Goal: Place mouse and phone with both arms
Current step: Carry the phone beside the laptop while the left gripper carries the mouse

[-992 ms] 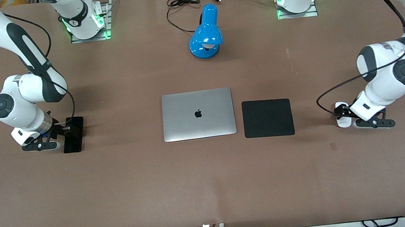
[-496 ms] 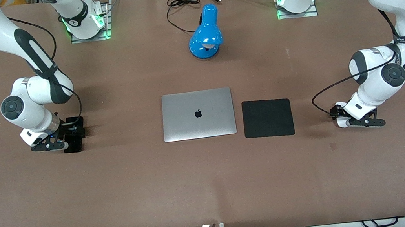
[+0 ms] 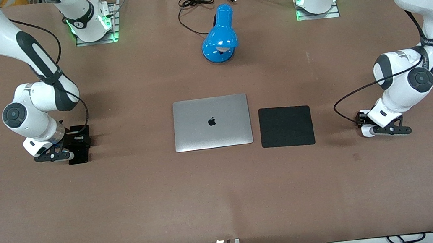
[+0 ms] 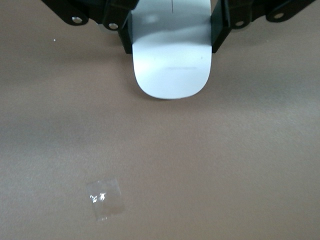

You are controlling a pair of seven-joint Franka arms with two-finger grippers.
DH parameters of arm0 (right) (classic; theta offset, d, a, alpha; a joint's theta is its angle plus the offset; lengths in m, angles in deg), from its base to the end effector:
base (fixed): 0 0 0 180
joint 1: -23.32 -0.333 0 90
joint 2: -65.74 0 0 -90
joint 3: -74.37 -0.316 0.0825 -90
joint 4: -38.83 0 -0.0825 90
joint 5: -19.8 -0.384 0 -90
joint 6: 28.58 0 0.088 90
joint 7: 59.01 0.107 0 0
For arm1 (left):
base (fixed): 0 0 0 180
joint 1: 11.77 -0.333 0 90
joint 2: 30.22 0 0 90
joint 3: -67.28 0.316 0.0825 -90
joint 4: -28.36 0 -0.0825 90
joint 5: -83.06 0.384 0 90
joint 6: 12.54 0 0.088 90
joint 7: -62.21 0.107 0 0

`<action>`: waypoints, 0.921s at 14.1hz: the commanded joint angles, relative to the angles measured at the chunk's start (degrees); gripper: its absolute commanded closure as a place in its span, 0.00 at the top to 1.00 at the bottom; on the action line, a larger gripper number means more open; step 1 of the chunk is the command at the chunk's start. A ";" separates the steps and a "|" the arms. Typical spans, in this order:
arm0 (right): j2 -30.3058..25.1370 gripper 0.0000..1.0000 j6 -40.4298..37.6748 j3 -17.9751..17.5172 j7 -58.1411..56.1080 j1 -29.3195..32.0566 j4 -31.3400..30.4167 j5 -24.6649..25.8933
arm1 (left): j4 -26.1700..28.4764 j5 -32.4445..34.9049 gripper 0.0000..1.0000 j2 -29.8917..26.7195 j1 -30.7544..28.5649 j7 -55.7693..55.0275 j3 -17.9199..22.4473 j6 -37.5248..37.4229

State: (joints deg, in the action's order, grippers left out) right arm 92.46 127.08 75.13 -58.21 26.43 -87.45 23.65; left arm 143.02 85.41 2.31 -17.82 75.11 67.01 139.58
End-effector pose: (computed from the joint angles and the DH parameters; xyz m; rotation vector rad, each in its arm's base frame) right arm 0.5553 -0.0353 0.1706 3.1044 -0.0301 0.0704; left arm 0.6107 0.0607 0.1780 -3.0972 0.2465 -0.1274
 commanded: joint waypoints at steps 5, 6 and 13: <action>-3.25 0.00 -5.95 -6.54 4.00 -0.12 3.03 0.29 | -9.77 0.73 0.37 -8.54 0.51 0.02 -0.96 -23.83; -3.17 0.00 -9.03 -8.47 7.34 -0.73 5.23 0.55 | -13.29 0.73 0.37 -9.07 0.51 0.02 -1.05 -29.80; 6.31 0.00 -12.84 -10.78 29.41 -15.75 16.40 -0.15 | -28.35 0.81 0.38 -10.12 2.27 -16.21 -12.10 -53.60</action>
State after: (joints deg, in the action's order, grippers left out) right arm 94.10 114.42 64.10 -32.78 12.76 -75.78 23.59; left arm 116.44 85.37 -8.65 -15.85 64.57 58.65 87.79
